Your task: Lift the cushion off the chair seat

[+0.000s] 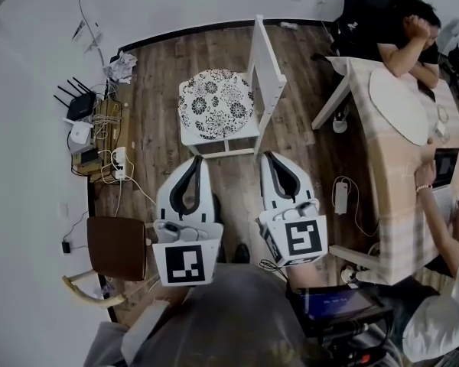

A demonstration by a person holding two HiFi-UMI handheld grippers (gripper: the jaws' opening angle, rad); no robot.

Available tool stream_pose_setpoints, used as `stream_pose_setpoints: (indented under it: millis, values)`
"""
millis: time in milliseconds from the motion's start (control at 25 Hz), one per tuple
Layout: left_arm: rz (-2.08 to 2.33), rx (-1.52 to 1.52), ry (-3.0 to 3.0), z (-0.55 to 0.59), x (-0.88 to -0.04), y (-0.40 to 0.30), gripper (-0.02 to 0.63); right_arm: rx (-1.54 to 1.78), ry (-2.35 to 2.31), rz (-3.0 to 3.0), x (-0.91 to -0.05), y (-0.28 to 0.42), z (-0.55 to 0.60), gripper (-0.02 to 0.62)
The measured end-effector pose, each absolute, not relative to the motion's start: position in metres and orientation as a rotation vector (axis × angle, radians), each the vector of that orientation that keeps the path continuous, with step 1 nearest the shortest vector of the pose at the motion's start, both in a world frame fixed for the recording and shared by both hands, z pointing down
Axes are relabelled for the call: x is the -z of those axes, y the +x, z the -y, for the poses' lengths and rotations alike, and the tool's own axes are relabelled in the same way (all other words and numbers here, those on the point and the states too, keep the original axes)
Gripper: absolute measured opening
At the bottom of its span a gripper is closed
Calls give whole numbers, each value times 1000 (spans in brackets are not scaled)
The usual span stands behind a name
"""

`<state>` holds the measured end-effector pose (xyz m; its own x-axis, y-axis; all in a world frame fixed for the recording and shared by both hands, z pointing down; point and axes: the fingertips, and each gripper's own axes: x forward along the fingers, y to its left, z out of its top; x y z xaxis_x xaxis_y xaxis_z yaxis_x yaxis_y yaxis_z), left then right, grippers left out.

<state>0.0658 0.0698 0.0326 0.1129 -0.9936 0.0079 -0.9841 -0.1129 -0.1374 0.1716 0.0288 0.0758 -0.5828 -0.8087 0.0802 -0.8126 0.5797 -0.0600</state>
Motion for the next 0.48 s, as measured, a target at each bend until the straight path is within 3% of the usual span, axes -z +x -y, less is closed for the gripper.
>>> stream_pose_setpoints:
  millis: [480]
  values:
    - [-2077, 71, -2323, 31, -50, -20, 6, -161, 1344, 2706, -98, 92, 61, 8]
